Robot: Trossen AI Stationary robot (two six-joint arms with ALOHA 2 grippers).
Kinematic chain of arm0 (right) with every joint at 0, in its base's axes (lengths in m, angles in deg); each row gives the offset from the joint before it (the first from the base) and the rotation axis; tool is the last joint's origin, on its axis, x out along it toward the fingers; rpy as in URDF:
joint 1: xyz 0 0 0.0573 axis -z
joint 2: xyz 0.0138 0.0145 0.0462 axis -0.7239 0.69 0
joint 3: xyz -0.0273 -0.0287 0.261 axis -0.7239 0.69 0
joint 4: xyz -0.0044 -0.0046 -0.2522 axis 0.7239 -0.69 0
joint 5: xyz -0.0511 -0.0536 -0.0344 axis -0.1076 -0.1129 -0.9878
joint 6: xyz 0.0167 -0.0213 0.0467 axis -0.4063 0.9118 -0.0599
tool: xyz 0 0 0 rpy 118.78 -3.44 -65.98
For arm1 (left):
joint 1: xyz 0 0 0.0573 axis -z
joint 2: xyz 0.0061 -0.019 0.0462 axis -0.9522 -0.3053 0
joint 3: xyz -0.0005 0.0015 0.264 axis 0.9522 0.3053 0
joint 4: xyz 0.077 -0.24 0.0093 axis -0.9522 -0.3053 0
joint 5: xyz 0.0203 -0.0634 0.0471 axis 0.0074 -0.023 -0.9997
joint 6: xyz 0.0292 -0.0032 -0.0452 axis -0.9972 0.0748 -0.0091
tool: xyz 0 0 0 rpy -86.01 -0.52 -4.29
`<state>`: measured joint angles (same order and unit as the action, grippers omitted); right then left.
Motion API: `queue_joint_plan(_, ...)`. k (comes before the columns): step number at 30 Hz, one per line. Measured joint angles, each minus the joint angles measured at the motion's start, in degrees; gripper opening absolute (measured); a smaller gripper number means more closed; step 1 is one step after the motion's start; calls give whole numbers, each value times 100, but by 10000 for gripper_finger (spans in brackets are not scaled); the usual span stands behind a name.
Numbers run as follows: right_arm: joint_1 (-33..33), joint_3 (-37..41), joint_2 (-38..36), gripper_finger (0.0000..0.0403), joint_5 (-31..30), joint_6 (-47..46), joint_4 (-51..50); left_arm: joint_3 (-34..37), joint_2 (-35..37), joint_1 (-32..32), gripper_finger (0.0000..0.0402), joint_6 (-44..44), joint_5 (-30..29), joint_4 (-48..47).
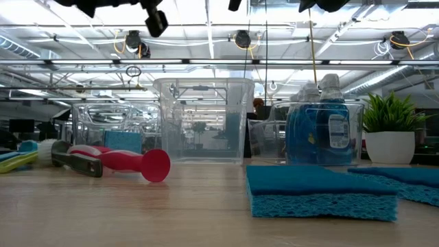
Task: Pick & Place Kitchen Sink Supplies
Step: Put the blue sponge into the left transparent bin
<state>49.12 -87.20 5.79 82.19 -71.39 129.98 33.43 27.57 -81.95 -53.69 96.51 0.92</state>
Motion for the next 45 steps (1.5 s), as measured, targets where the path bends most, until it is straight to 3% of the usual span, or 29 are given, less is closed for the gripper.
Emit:
queue_joint_plan(7, 32, 0, -224, 164, 17, 218, -482, -1, 640, -123, 9, -414, -473, -1110)
queue_joint_plan(16, 68, 0, -587, 158, 23, 457, -1344, -1, 1288, -150, 9, -699, -1510, -2789)
queue_joint_plan(23, 70, 0, -888, 161, 28, 444, -2138, -1, 1657, -150, 9, -839, -2103, -3553)
queue_joint_plan(37, 103, 2, -1600, 164, -13, 421, -5114, -3, 1953, -150, 9, -996, -2371, -4151)
queue_joint_plan(45, 103, 363, -2393, 163, -908, 487, -5705, -2, 1951, -150, 9, -1023, -2370, -4260)
